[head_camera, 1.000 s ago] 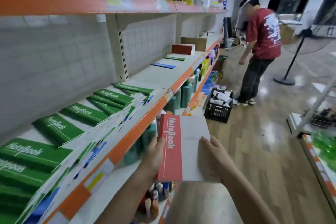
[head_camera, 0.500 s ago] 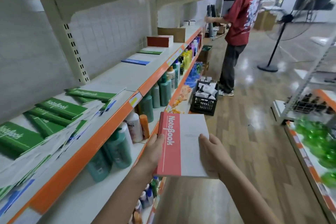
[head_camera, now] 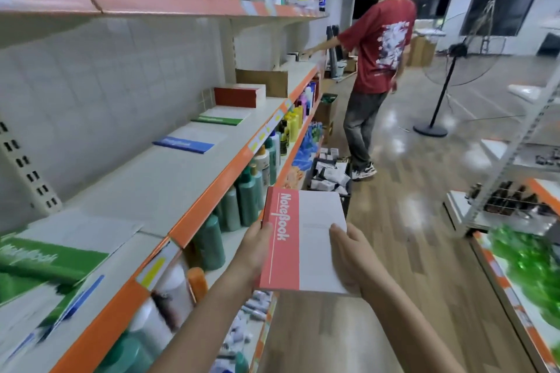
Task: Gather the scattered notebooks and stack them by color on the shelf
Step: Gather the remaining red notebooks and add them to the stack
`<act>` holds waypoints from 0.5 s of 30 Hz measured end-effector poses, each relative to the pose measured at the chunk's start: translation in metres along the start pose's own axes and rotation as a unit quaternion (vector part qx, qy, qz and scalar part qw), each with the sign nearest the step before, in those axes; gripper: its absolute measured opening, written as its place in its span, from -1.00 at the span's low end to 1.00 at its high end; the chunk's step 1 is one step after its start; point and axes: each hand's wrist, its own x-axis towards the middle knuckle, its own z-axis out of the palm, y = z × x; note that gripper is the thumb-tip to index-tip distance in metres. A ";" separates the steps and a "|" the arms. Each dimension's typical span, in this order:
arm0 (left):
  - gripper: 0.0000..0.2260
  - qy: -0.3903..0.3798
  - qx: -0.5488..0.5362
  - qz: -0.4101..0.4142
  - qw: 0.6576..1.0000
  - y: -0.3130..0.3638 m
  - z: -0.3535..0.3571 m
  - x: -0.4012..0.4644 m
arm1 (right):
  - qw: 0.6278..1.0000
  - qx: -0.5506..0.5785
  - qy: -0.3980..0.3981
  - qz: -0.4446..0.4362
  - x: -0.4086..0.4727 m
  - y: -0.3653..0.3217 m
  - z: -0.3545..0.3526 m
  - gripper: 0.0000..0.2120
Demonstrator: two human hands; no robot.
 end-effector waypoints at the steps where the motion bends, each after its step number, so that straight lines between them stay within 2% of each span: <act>1: -0.76 -0.003 0.006 -0.002 1.000 0.003 0.002 0.013 | 1.000 -0.003 0.002 0.000 0.013 -0.003 -0.001 -0.76; 10: -0.79 -0.001 -0.003 -0.014 1.000 0.026 0.021 0.127 | 1.000 0.022 -0.003 0.010 0.122 -0.022 -0.013 -0.81; 15: -0.79 0.003 -0.018 0.001 1.000 0.036 0.036 0.196 | 1.000 -0.003 -0.021 0.021 0.194 -0.033 -0.023 -0.84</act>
